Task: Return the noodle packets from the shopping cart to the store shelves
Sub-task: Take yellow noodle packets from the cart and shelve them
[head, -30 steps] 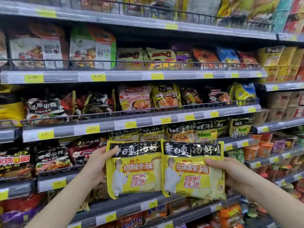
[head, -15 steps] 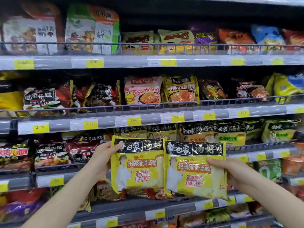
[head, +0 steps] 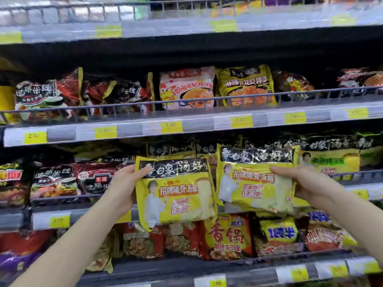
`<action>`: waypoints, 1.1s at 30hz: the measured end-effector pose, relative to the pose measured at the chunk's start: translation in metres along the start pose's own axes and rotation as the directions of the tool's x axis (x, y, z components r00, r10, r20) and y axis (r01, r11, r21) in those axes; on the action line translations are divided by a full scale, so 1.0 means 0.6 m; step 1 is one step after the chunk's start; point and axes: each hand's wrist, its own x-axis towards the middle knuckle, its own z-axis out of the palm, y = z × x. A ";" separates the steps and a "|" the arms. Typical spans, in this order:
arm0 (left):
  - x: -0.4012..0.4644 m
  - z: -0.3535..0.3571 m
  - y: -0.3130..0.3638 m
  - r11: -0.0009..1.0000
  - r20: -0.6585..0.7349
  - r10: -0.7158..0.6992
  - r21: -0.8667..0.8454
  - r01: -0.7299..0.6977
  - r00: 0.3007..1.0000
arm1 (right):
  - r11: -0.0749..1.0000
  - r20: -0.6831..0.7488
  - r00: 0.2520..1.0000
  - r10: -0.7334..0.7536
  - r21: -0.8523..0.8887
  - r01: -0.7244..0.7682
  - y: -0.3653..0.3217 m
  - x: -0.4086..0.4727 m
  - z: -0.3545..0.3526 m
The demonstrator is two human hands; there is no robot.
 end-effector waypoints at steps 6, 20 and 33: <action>0.005 -0.019 0.008 0.999 -0.037 -0.006 0.034 0.008 0.999 | 0.998 -0.102 0.993 -0.053 0.023 0.056 -0.046 0.080 0.034; 0.010 -0.029 0.020 0.998 0.035 0.017 0.057 -0.019 0.999 | 0.928 -0.128 0.975 -0.179 -0.350 0.125 -0.062 0.170 0.161; 0.022 -0.017 0.024 0.998 0.043 0.028 0.059 -0.030 0.999 | 0.592 -0.096 0.975 -0.202 -0.805 0.043 -0.045 0.191 0.180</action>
